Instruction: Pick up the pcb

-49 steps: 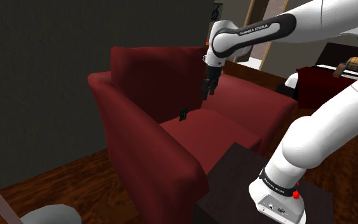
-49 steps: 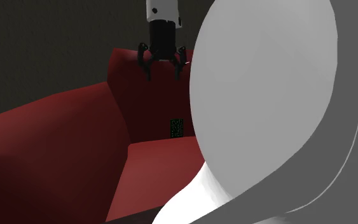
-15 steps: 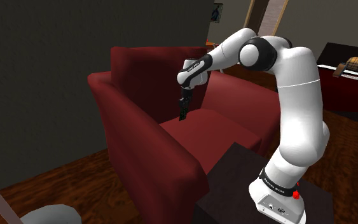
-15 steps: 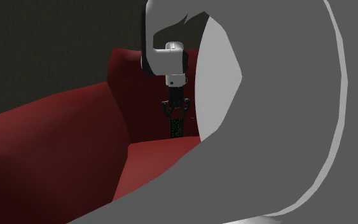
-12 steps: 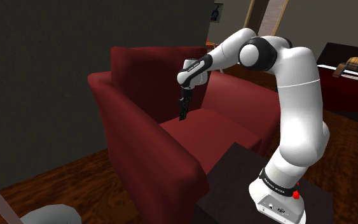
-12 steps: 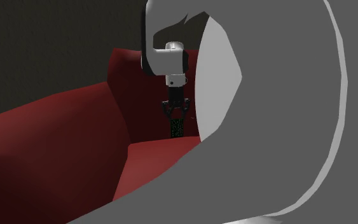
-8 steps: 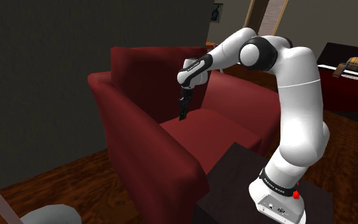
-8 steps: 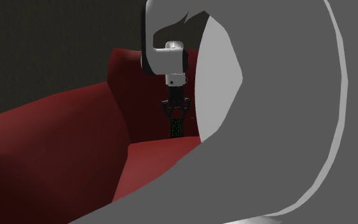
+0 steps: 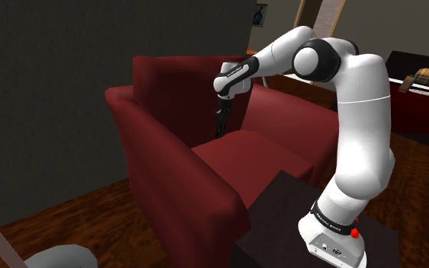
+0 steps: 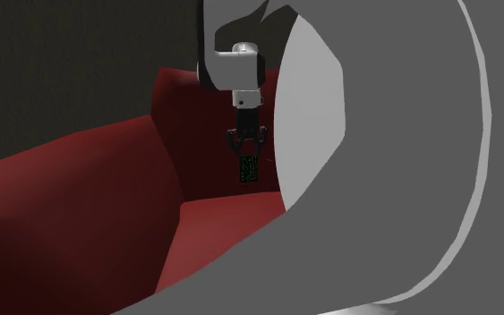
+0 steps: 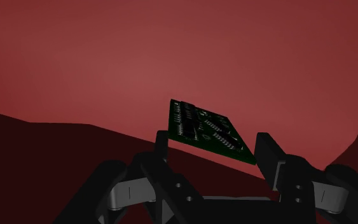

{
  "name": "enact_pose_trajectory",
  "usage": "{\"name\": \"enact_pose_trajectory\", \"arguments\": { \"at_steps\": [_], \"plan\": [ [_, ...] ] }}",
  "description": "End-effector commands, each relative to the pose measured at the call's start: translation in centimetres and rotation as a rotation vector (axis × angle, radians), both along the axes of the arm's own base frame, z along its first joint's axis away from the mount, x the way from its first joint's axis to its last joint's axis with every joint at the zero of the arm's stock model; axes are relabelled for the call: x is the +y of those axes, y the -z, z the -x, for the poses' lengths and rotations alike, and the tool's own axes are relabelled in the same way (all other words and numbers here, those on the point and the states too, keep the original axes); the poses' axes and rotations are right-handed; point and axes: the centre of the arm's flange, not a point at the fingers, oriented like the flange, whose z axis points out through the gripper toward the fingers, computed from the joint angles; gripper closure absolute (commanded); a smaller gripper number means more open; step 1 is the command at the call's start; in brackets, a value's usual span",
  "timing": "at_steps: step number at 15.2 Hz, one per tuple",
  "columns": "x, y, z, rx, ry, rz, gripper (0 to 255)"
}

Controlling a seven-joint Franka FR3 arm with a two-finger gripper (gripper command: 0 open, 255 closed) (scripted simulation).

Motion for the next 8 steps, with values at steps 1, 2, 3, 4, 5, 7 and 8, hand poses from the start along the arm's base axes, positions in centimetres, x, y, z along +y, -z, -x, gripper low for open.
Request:
{"name": "enact_pose_trajectory", "arguments": {
  "at_steps": [1, 2, 3, 4, 5, 7, 8],
  "plan": [
    [-0.1, -1.0, 0.0, 0.001, 0.0, 0.0, 255],
    [-0.1, -1.6, 0.0, 0.001, 0.0, 0.0, 255],
    [-0.1, -2.1, 0.0, 0.001, 0.0, 0.0, 255],
    [-0.1, -2.6, 0.0, 0.001, 0.0, 0.0, 255],
    [-0.1, -3.2, 0.0, 0.001, 0.0, 0.0, 255],
    [-0.1, -3.8, 0.0, 0.001, 0.0, 0.0, 255],
    [-0.1, -3.8, 0.0, 0.001, 0.0, 0.0, 255]
  ]
}}
